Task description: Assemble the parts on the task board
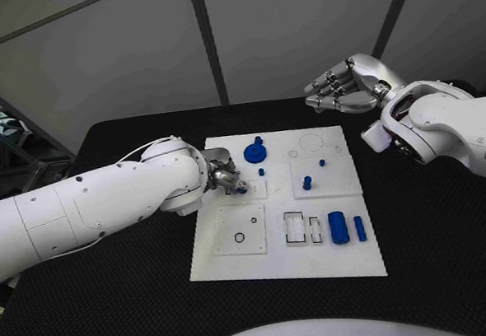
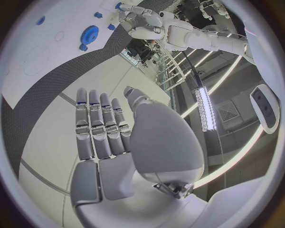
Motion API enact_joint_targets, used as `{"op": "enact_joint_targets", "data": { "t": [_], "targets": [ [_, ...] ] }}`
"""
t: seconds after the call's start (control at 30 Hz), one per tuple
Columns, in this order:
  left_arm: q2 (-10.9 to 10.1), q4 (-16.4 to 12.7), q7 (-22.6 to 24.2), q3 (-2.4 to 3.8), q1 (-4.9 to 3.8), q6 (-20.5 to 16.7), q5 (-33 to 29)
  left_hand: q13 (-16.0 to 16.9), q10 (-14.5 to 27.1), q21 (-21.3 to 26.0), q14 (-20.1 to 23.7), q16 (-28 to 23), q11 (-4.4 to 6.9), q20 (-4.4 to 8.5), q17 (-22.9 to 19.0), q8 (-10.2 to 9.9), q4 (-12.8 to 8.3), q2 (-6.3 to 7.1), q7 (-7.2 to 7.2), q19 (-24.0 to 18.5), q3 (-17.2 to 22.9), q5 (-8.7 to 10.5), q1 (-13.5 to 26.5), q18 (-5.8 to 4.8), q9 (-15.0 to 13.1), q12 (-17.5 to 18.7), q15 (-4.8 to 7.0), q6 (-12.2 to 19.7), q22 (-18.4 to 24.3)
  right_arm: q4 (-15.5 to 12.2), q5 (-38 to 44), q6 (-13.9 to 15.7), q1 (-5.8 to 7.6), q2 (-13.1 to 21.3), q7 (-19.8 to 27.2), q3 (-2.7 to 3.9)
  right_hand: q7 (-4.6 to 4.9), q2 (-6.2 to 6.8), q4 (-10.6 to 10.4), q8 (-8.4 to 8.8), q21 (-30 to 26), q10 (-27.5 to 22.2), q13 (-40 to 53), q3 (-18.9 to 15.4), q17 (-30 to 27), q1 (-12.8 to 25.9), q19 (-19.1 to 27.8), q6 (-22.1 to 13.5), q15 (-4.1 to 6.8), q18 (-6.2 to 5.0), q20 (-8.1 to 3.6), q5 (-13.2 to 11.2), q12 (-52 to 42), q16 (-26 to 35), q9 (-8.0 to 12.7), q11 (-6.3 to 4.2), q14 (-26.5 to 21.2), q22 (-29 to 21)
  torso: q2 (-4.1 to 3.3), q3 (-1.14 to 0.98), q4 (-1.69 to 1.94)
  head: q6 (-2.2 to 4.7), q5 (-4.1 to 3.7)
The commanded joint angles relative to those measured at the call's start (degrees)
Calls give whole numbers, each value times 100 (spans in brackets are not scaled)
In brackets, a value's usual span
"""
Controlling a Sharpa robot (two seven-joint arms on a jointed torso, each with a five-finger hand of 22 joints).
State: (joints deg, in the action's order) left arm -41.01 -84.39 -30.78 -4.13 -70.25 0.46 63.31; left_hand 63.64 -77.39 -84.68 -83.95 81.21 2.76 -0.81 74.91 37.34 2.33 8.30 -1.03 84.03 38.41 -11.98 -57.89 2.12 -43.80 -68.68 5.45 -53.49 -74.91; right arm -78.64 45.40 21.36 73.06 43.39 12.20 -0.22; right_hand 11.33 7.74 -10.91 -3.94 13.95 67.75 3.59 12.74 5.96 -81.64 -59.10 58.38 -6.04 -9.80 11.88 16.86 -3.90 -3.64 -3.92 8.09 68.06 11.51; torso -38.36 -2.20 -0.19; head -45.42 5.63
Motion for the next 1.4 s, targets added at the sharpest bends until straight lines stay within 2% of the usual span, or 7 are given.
{"op": "enact_joint_targets", "data": {
  "t": [0.03,0.33,0.53,0.67,0.93,1.4],
  "targets": [
    [21,13,-38,-9,8,117,30,18,-29,-33,-344,-25,7,30,547,-37,29,-10,4,279,-117,-5,80,-45,17,-40,46,-47,-812,-1,12,-33,11,-8,24,3,48,1,-3,25,-38,-44,-3,-41,-5,46,-51,-10,17,-67,-5,24,16,5,4,12,-42,-5,0,0,-2,-3,2],
    [55,58,-35,-8,7,106,29,44,-47,-66,-346,-26,11,38,551,-70,190,-69,9,303,-436,-6,206,-57,52,-72,51,-116,-866,3,12,-37,11,-8,19,3,53,1,-2,29,-59,-56,-4,-57,-19,60,-56,-20,12,-66,-1,28,17,6,6,17,-51,-22,-3,-1,-4,-7,-6],
    [66,86,-33,-8,6,79,2,71,-62,-82,-347,-27,1,34,555,-99,491,-180,0,316,-714,-10,488,-63,78,-104,43,-162,-897,5,12,-49,11,-5,10,3,58,-1,0,30,-77,-69,-4,-69,-31,71,-60,-28,7,-65,3,30,19,7,7,23,-61,-38,-1,2,1,-9,-16],
    [74,103,-32,-8,5,69,-4,81,-67,-86,-348,-27,0,33,557,-105,581,-195,-1,319,-826,-10,570,-64,83,-116,43,-177,-906,8,12,-57,11,-7,4,3,63,-6,4,33,-96,-84,-4,-81,-44,79,-62,-40,2,-64,8,37,20,8,8,28,-72,-54,0,1,0,-8,-17],
    [88,129,-30,-8,4,72,-8,102,-82,-98,-349,-28,2,33,560,-106,699,-196,2,328,-1033,-7,662,-68,86,-141,44,-208,-928,14,12,-70,11,-7,-6,3,70,-12,9,35,-124,-103,-4,-98,-61,92,-65,-57,-5,-64,15,53,21,8,10,36,-86,-77,2,3,-4,-7,-25],
    [30,88,-29,-5,4,85,-9,115,-98,-93,-350,-30,13,39,564,-103,864,-116,16,328,-1557,-11,717,-68,83,-163,52,-248,-935,17,12,-116,10,1,-27,2,89,-11,16,36,-181,-150,-4,-159,-98,138,-75,-98,-21,-63,30,60,22,7,12,56,-112,-126,1,6,2,-5,-40]
  ]
}}
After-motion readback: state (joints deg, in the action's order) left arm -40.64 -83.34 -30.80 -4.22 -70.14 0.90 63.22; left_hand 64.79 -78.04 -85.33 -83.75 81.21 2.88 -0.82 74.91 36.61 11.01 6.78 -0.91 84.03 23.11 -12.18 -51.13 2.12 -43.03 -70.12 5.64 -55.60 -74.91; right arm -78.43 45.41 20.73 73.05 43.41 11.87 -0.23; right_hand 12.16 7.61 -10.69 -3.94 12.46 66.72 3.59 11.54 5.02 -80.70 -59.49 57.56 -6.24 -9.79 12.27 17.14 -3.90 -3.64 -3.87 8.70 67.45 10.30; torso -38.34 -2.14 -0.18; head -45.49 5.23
